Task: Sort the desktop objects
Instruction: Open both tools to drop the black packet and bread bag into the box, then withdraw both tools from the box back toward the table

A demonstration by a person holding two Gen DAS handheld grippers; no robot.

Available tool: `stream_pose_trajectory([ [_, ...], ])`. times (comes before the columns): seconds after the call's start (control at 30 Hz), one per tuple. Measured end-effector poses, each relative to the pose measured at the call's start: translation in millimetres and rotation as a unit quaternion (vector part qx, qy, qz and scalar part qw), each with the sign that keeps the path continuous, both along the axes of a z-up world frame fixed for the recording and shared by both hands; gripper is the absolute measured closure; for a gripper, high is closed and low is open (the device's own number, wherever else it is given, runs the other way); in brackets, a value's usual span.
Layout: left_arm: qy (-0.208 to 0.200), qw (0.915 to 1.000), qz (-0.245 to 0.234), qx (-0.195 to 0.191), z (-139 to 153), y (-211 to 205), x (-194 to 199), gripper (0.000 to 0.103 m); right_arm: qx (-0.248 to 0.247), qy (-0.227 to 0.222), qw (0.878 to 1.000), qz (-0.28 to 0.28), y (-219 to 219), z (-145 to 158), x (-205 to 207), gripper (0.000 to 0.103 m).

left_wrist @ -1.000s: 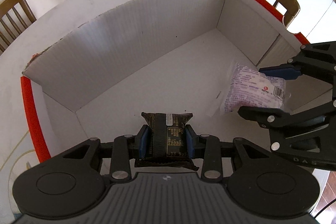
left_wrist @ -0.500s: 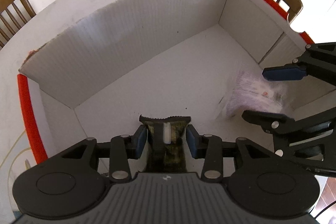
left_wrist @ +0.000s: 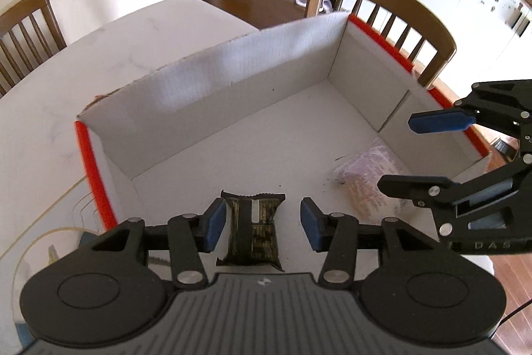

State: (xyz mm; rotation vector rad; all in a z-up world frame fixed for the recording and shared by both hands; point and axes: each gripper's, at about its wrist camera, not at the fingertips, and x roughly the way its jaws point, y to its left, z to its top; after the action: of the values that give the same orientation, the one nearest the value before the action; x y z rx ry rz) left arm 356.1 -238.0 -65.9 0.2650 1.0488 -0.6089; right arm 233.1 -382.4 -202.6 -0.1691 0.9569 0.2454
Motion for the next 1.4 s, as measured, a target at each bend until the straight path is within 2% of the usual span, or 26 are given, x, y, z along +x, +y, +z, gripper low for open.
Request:
stream_pose_trajectory([
  [0.37, -0.042, 0.9976, 0.007, -0.054, 39, 28, -41, 0.056, 0.027, -0.035, 0.999, -0.002, 11, 36, -26, 0.041],
  [0.77, -0.082, 0.9925, 0.011, -0.090, 75, 71, -83, 0.056, 0.042, -0.062, 0.997, -0.004, 45, 62, -54, 0.041],
  [1.4, -0.115, 0.9868, 0.023, -0.111, 95, 177, -131, 0.056, 0.060, -0.083, 0.995, -0.007, 128, 80, -90, 0.041],
])
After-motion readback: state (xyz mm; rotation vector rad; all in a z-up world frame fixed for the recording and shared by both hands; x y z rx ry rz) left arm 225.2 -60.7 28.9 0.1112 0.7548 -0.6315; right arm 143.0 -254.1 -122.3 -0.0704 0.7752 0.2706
